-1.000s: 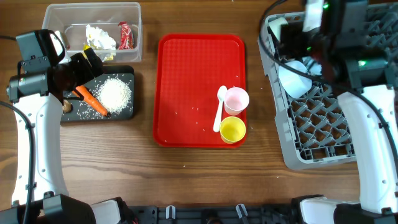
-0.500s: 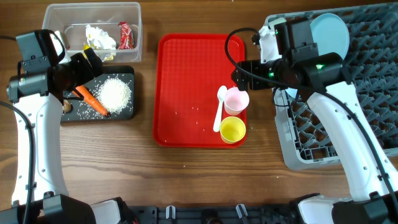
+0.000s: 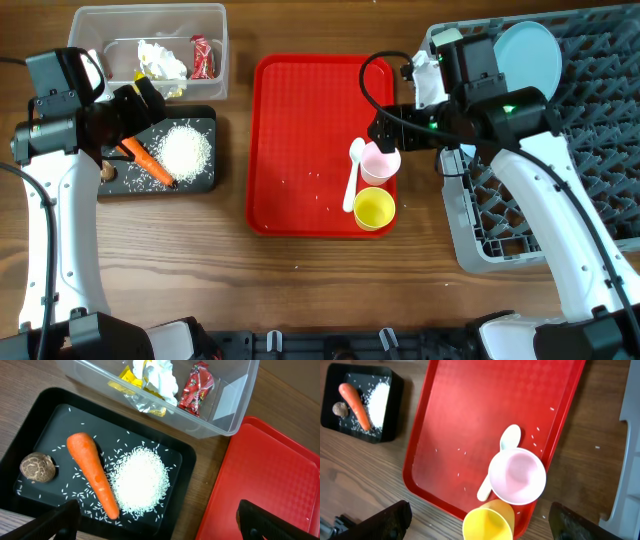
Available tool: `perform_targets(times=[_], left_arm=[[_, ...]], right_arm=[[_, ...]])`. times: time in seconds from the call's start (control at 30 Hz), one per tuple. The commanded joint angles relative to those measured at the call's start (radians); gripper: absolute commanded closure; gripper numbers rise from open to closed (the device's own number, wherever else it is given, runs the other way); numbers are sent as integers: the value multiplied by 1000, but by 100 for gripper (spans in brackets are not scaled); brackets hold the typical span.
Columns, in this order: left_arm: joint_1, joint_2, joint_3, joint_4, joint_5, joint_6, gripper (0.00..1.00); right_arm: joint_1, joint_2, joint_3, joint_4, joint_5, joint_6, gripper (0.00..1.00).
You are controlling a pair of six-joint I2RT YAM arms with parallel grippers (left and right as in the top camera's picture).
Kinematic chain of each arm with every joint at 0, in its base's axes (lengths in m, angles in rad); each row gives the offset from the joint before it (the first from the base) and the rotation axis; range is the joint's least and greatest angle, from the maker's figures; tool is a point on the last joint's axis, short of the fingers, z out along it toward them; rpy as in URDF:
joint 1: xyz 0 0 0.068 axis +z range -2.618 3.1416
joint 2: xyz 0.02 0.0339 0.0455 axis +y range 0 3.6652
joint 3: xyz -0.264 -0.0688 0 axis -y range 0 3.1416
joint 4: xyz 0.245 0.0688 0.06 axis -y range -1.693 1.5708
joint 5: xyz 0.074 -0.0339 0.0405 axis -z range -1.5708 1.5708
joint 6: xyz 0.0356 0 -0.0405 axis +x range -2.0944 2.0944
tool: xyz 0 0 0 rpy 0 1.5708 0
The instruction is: Sort waste into correct bins and load items into the dishwasher rack
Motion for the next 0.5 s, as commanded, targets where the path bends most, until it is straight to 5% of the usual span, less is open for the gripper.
perform_targets(times=[0.0, 0.47], left_arm=[[6, 4, 9, 0, -2, 13, 0], [6, 4, 9, 0, -2, 13, 0]], right_arm=[[6, 5, -31, -11, -16, 10, 9], [6, 5, -53, 2, -16, -35, 9]])
